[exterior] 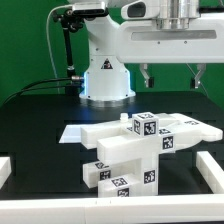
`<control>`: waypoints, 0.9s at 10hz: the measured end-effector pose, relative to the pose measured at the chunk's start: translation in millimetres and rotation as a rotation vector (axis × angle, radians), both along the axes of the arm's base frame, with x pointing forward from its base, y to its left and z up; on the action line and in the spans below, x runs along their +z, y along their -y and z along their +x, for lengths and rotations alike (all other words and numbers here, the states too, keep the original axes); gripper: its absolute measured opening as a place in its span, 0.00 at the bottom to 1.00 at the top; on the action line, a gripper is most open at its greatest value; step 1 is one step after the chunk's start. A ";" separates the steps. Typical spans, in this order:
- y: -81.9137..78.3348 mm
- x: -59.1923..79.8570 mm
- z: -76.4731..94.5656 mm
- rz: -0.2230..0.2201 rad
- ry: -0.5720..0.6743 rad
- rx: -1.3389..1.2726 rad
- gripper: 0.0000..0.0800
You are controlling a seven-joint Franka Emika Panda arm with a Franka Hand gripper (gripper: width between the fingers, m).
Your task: Assemble chair
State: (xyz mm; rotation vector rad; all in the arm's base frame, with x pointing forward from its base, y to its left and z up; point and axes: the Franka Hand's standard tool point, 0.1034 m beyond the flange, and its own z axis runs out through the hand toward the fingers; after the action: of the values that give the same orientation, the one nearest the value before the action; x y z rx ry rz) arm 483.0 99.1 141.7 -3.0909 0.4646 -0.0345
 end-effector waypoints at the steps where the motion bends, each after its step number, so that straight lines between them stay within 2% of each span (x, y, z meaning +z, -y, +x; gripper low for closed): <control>1: -3.5 -11.7 -17.0 0.005 0.030 -0.023 0.81; 3: -15.6 -39.9 -51.0 -0.001 0.039 -0.044 0.81; 4: -15.3 -52.7 -53.7 -0.004 0.041 -0.041 0.81; 8: -5.5 -98.5 -44.7 -0.052 0.039 -0.026 0.81; 9: -5.6 -103.8 -37.6 -0.059 0.041 -0.019 0.81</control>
Offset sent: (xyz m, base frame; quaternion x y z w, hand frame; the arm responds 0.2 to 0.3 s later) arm -0.0289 0.0187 -0.0540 0.0287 0.0202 0.0355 0.9988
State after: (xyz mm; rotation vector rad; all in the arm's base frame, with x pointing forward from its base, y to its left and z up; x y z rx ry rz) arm 445.3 104.7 37.9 -3.1362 0.5004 -0.1130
